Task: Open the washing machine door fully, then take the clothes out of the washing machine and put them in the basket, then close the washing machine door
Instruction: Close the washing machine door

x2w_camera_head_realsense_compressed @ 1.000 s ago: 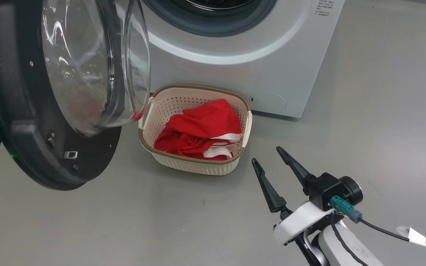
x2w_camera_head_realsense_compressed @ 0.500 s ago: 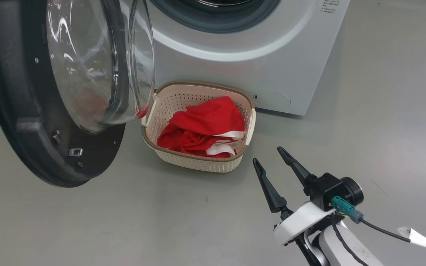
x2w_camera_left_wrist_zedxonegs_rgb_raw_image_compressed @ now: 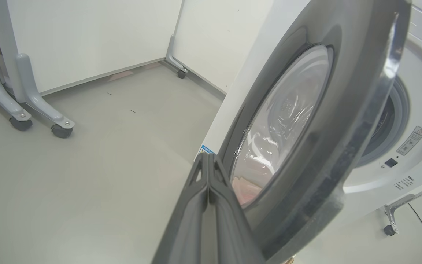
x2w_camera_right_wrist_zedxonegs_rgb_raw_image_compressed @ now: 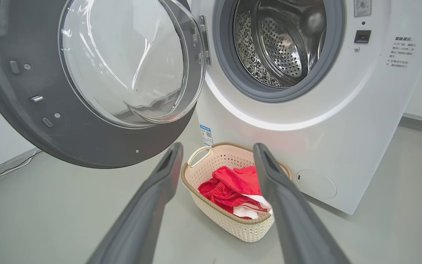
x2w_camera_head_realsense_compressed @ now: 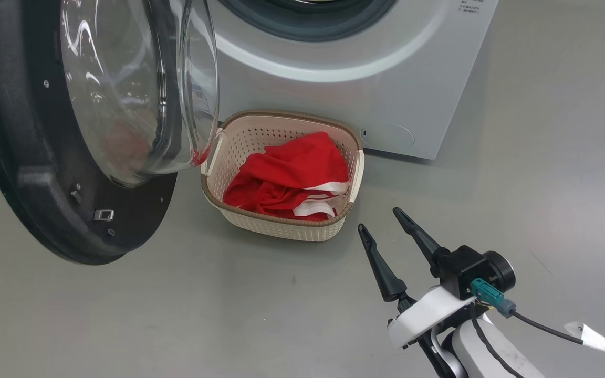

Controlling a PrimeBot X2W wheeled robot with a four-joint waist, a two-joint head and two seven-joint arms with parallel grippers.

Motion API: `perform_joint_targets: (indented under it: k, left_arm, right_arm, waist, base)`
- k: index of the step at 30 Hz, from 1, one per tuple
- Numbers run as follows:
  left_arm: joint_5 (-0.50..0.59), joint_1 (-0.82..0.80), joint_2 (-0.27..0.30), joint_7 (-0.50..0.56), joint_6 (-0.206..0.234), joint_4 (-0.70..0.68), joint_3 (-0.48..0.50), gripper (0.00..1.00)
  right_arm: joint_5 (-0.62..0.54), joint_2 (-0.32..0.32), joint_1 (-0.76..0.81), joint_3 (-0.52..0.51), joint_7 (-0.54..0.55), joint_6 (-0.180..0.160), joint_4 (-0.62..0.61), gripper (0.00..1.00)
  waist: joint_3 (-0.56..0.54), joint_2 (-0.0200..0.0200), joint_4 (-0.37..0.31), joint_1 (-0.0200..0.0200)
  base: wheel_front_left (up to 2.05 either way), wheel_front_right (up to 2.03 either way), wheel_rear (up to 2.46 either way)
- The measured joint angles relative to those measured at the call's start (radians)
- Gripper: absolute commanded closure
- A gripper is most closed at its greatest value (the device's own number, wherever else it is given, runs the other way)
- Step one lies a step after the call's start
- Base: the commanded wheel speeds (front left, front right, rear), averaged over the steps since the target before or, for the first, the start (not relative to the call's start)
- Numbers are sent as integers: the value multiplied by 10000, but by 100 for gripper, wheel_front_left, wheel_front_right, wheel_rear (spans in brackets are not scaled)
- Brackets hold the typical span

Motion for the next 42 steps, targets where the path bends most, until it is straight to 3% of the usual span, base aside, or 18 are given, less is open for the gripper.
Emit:
perform_joint_targets:
  k: [6,7,8,9,25,42]
  left_arm:
    - [754,853,52,-1647,0,46,-765,100]
    - [871,933,71,-1933,0,50,-842,89]
    - [1020,1003,107,-2224,0,56,-897,17]
    - [1191,1067,163,-2487,0,81,-957,0]
    - [2182,1665,602,-5323,0,1068,-1958,0]
    - [2362,1700,853,-6289,-2,2023,-2564,0]
  right_arm:
    - [2,0,-2,4,0,0,0,0]
    - [2,0,-3,4,0,0,-2,0]
    - [4,0,-3,4,0,0,-2,0]
    - [17,0,-4,4,0,0,-2,0]
    - [36,0,-4,48,0,-4,-6,0]
    - [81,0,-4,73,0,-73,-4,0]
  waist:
    - [10,0,-55,0]
    - [11,0,-64,0]
    - [12,0,-72,0]
    - [11,0,-78,0]
    - [-25,0,-138,0]
    - [-55,0,-140,0]
  base:
    - [0,0,0]
    - [0,0,0]
    - [0,0,0]
    - [0,0,0]
    - [0,0,0]
    - [0,0,0]
